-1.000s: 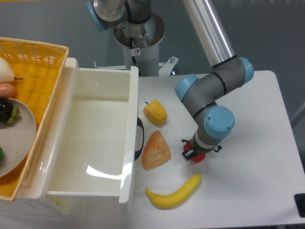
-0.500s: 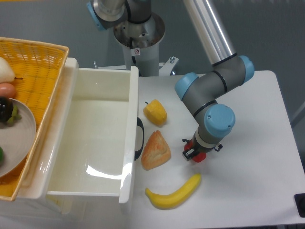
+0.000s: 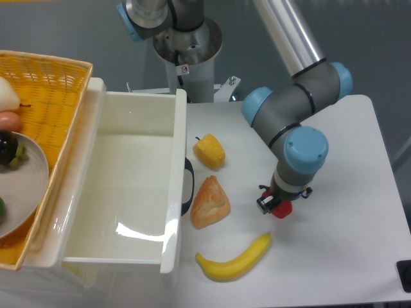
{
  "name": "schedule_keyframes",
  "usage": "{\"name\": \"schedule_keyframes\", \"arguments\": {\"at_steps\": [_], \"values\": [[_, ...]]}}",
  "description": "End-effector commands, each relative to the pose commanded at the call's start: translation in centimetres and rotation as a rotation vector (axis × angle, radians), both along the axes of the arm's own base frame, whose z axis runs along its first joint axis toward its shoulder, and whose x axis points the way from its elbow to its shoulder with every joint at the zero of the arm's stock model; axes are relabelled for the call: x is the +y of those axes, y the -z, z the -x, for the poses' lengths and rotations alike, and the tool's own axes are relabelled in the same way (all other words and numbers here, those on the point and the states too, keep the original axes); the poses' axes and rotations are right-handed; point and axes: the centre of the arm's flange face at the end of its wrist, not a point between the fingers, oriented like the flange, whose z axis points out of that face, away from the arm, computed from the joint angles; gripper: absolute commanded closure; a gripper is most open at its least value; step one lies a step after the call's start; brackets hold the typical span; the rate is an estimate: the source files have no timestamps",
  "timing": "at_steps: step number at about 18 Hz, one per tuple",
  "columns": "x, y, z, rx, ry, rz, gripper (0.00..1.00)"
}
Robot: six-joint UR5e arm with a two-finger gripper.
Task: Pick up the red pepper
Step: 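Lift the gripped red pepper up off the table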
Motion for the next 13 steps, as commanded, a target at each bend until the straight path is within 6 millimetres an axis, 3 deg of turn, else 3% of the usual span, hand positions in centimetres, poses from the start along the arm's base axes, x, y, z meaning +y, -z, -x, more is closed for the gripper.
{"name": "schedule_keyframes", "arguments": {"at_steps": [7, 13], "values": [[-3.2, -2.3, 1.6, 0.018, 0.278, 0.049, 0.79], [-3.4, -5.4, 3.5, -0.006, 0.457, -0.018, 0.8]]}}
